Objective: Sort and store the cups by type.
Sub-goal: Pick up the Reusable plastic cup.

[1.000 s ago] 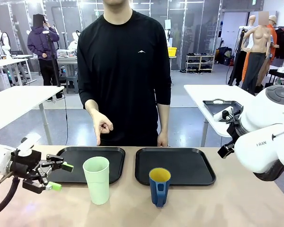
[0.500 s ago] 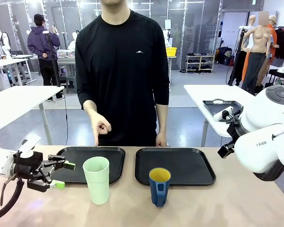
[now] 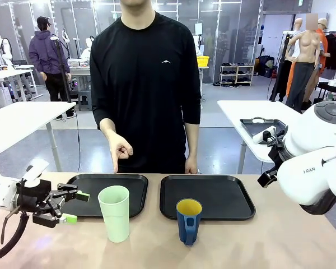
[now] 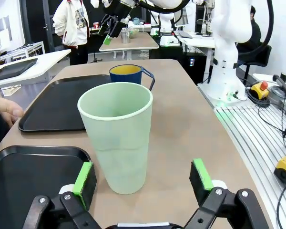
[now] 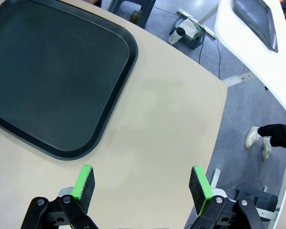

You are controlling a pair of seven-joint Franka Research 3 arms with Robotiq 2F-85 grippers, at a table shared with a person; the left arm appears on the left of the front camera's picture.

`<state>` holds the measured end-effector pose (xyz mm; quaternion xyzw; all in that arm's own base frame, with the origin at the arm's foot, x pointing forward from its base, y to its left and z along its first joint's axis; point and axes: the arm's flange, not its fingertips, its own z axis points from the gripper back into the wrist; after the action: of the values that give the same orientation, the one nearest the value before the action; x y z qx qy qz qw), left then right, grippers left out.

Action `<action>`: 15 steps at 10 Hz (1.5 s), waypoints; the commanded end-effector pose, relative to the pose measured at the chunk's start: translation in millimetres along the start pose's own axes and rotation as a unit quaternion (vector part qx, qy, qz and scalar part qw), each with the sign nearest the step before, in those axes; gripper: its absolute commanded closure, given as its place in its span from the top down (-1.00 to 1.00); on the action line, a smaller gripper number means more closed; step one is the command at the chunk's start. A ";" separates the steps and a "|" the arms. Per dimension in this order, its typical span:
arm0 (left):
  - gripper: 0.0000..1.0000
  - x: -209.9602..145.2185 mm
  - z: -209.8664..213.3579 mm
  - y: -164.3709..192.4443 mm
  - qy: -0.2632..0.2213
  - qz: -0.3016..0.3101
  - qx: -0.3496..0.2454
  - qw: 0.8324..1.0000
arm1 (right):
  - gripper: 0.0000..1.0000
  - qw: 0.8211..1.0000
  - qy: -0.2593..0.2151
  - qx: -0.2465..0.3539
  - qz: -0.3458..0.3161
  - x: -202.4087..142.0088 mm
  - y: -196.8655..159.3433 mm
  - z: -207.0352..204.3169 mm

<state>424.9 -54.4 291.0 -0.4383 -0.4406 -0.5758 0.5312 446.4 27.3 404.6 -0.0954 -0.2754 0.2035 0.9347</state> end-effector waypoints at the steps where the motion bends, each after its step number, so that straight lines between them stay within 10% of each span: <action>1: 1.00 0.1 1.0 -0.9 0.000 0.000 -0.004 1.000 | 1.00 1.000 0.002 0.001 0.000 -2.4 0.8 -1.1; 15: 1.00 -67.7 -56.7 43.9 -0.088 0.043 -0.022 0.995 | 1.00 1.000 0.002 0.001 0.000 -2.4 0.8 -1.1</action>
<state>464.2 -87.0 222.8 -0.5226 -0.4392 -0.5199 0.5135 446.4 27.3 404.6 -0.0954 -0.2754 0.2035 0.9347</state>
